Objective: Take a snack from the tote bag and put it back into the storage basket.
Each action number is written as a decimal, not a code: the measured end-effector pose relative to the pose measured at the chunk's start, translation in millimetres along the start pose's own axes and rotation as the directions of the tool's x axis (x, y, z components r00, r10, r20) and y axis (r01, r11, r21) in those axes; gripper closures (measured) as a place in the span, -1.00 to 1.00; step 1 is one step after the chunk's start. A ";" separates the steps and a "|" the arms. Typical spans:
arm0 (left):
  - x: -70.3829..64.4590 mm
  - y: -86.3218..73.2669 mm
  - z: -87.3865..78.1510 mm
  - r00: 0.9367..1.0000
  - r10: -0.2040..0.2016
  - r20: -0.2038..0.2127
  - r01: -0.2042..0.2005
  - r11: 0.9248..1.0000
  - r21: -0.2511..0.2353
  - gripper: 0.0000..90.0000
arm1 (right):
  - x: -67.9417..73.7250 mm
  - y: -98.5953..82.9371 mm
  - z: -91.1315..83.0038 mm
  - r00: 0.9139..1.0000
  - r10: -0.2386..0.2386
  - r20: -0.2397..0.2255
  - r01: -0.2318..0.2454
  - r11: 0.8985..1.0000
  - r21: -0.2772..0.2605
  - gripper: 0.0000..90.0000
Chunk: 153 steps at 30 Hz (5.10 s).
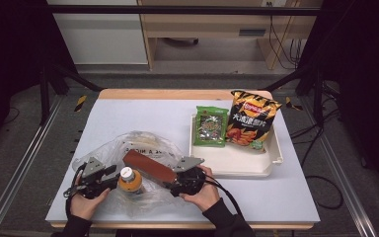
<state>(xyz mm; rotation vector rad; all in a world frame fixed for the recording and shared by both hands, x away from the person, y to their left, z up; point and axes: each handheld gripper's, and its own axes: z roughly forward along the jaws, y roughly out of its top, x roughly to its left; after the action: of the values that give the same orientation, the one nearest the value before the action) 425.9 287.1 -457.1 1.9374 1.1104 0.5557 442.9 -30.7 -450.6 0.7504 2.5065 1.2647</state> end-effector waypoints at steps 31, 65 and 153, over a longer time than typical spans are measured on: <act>1.6 -22.9 0.9 1.000 0.018 -0.019 -0.016 0.996 0.084 0.36 | 5.0 14.6 43.1 1.000 -0.009 0.027 0.006 0.996 0.089 -0.03; 0.1 -22.8 5.0 0.999 0.022 -0.027 -0.019 0.995 0.096 0.36 | 8.2 67.9 -24.6 0.999 -0.023 -0.022 0.017 0.970 -0.243 -0.03; 13.3 27.4 -52.2 0.994 -0.099 -0.038 0.091 0.980 -0.175 -0.27 | -111.2 -70.3 -143.1 0.972 0.149 0.183 -0.137 0.987 -0.081 -0.03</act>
<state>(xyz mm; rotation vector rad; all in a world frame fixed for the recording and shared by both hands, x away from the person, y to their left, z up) 409.9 313.5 -405.1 1.7208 1.1390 0.6270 452.1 -223.0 -423.5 1.0004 2.2826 1.2523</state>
